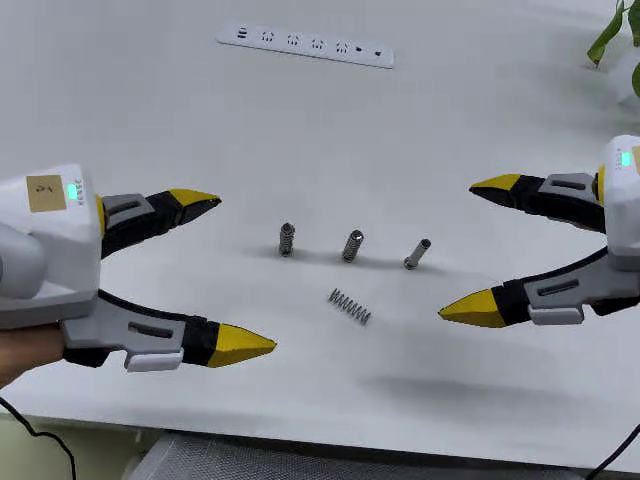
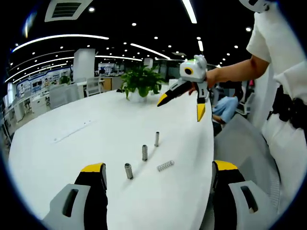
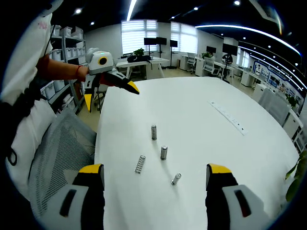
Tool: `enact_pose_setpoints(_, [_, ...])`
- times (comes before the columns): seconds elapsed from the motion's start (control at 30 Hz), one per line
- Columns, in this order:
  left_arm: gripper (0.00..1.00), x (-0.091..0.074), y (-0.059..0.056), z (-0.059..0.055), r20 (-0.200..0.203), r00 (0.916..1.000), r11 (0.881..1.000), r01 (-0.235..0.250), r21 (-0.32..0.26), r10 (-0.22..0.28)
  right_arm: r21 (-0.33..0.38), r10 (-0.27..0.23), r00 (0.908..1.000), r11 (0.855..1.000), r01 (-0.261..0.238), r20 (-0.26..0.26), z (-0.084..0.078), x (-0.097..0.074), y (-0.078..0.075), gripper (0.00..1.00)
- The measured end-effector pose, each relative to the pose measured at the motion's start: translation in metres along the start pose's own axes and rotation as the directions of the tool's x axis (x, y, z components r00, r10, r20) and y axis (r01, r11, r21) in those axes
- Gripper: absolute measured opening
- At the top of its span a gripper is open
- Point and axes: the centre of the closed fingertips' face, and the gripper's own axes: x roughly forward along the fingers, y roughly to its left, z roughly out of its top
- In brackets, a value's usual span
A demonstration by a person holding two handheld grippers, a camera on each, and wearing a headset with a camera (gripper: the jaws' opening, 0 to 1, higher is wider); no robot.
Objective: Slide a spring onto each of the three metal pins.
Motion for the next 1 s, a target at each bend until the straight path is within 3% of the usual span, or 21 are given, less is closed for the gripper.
enact_pose_setpoints(0.03, [0.92,0.001,0.0,0.001,-0.014,0.9999,1.0,0.005,0.011,-0.005,0.019,0.001,0.9998,1.0,-0.001,0.02,0.0,-0.003,0.007,0.91])
enact_pose_setpoints(0.17, [0.85,0.007,-0.003,0.006,-0.043,0.9987,0.999,0.03,0.046,-0.028,0.033,-0.007,0.999,0.999,0.005,0.045,-0.012,-0.011,0.011,0.95])
enact_pose_setpoints(0.27, [0.8,0.012,-0.007,0.003,-0.095,0.9938,0.993,0.068,0.095,-0.059,0.065,-0.024,0.9983,0.998,0.02,0.054,-0.02,-0.017,0.018,0.96])
enact_pose_setpoints(0.33, [0.77,0.016,-0.01,-0.003,-0.147,0.9861,0.987,0.097,0.128,-0.078,0.076,-0.033,0.9976,0.997,0.028,0.061,-0.028,-0.022,0.019,0.96])
enact_pose_setpoints(0.4, [0.7,0.021,-0.01,-0.009,-0.216,0.9726,0.976,0.125,0.18,-0.084,0.091,-0.043,0.9968,0.995,0.037,0.067,-0.032,-0.026,0.022,0.96])
enact_pose_setpoints(0.5, [0.61,0.033,-0.012,-0.011,-0.276,0.9575,0.956,0.155,0.247,-0.084,0.112,-0.065,0.995,0.992,0.056,0.076,-0.037,-0.032,0.025,0.96])
enact_pose_setpoints(0.53, [0.58,0.039,-0.013,-0.014,-0.309,0.9472,0.945,0.175,0.276,-0.085,0.122,-0.075,0.9939,0.99,0.065,0.081,-0.039,-0.034,0.025,0.96])
enact_pose_setpoints(0.57, [0.55,0.043,-0.016,-0.014,-0.317,0.9431,0.938,0.196,0.287,-0.101,0.129,-0.081,0.993,0.989,0.07,0.086,-0.043,-0.035,0.023,0.96])
enact_pose_setpoints(0.63, [0.53,0.055,-0.02,-0.017,-0.333,0.9354,0.935,0.219,0.281,-0.119,0.143,-0.093,0.9914,0.987,0.079,0.093,-0.048,-0.038,0.023,0.96])
enact_pose_setpoints(0.7, [0.48,0.064,-0.018,-0.024,-0.39,0.9142,0.915,0.247,0.32,-0.11,0.152,-0.1,0.9903,0.985,0.084,0.097,-0.051,-0.041,0.025,0.96])
enact_pose_setpoints(0.77, [0.42,0.073,-0.021,-0.027,-0.402,0.9068,0.914,0.265,0.307,-0.128,0.157,-0.105,0.9896,0.984,0.088,0.099,-0.055,-0.043,0.025,0.96])
enact_pose_setpoints(0.8, [0.41,0.08,-0.023,-0.029,-0.416,0.8992,0.914,0.275,0.297,-0.136,0.161,-0.109,0.989,0.983,0.092,0.1,-0.058,-0.045,0.025,0.95])
enact_pose_setpoints(0.87, [0.38,0.089,-0.023,-0.038,-0.462,0.877,0.897,0.305,0.32,-0.134,0.166,-0.117,0.9885,0.981,0.1,0.096,-0.063,-0.047,0.025,0.95])
enact_pose_setpoints(0.93, [0.36,0.097,-0.024,-0.045,-0.493,0.8608,0.893,0.316,0.321,-0.127,0.167,-0.122,0.9878,0.98,0.105,0.096,-0.067,-0.049,0.024,0.95])
enact_pose_setpoints(0.97, [0.36,0.101,-0.024,-0.05,-0.516,0.8474,0.885,0.331,0.327,-0.126,0.173,-0.127,0.9871,0.979,0.109,0.098,-0.067,-0.05,0.027,0.95])
enact_pose_setpoints(1.0, [0.35,0.105,-0.023,-0.053,-0.527,0.8413,0.879,0.337,0.338,-0.119,0.177,-0.13,0.9865,0.978,0.111,0.1,-0.067,-0.051,0.028,0.94])
